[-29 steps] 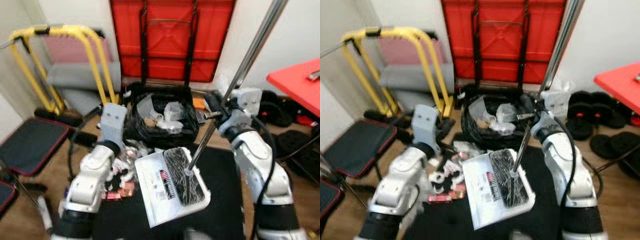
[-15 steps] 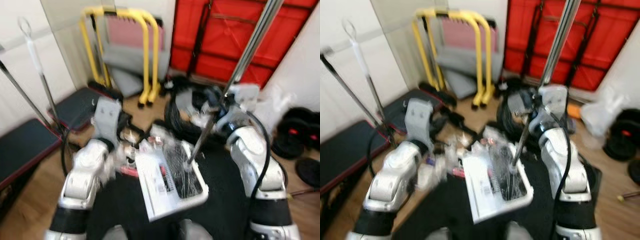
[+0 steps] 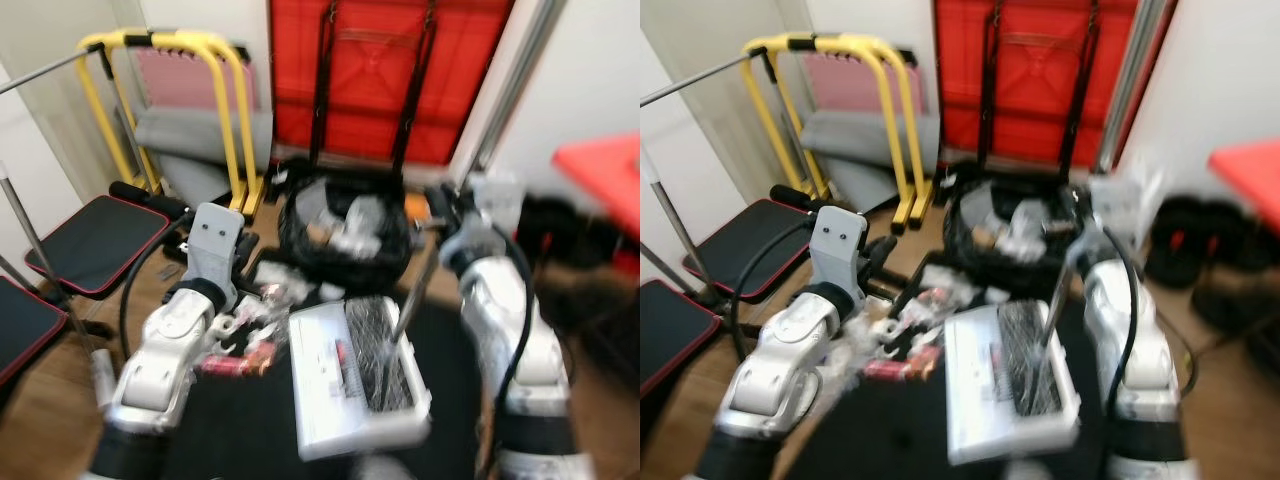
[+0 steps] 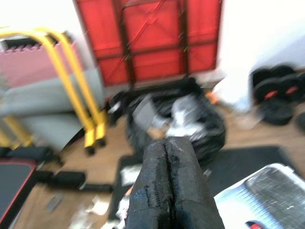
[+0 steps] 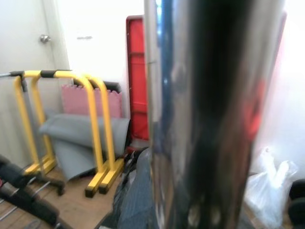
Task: Sweep floor
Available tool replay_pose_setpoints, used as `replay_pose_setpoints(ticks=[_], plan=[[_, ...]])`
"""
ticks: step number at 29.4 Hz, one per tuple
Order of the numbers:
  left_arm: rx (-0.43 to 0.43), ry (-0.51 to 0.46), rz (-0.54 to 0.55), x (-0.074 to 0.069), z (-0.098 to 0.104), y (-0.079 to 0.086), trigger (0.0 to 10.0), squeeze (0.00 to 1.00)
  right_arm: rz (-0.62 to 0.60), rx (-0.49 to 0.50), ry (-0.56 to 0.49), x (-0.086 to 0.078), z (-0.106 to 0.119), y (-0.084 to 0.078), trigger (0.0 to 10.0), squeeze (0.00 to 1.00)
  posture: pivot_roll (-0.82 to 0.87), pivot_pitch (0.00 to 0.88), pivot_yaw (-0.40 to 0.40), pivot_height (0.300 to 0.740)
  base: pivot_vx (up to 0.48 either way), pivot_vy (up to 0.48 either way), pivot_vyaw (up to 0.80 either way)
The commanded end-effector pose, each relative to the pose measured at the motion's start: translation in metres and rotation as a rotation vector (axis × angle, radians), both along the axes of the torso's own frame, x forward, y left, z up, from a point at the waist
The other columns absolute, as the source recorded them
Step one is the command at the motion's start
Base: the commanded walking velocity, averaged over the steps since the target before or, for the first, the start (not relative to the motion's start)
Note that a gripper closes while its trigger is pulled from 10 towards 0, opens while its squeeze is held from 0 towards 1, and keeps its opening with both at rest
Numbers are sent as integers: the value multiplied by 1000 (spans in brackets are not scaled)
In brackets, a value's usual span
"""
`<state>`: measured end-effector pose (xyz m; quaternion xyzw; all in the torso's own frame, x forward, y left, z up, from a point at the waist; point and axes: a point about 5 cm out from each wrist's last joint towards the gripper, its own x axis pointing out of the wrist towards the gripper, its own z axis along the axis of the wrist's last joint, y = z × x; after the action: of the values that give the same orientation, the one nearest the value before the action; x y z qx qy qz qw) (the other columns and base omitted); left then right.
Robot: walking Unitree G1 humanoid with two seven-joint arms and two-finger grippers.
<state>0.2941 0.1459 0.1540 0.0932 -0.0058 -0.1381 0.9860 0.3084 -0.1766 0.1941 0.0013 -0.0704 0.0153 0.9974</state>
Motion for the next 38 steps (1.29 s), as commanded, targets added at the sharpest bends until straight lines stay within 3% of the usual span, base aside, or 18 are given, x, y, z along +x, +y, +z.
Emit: replay_pose_setpoints(ticks=[1, 16, 27, 38], plan=[[2, 0, -24, 1, 0, -5, 10000, 0, 12, 25, -55, 0, 12, 2, 10000, 0, -156, 90, -91, 740, 292, 0, 0], [0, -3, -27, 1, 1, -6, 10000, 0, 66, 13, -86, -3, 17, 6, 10000, 0, -160, 96, -91, 740, 296, 0, 0], [-1, -2, -28, 1, 1, -5, 10000, 0, 149, 20, -75, -5, 16, 14, 10000, 0, -168, 100, -90, 740, 284, 0, 727], [-2, -1, -30, 2, 1, -8, 10000, 0, 164, 27, -72, -6, 16, 16, 10000, 0, -173, 104, -90, 740, 0, 0, 0]])
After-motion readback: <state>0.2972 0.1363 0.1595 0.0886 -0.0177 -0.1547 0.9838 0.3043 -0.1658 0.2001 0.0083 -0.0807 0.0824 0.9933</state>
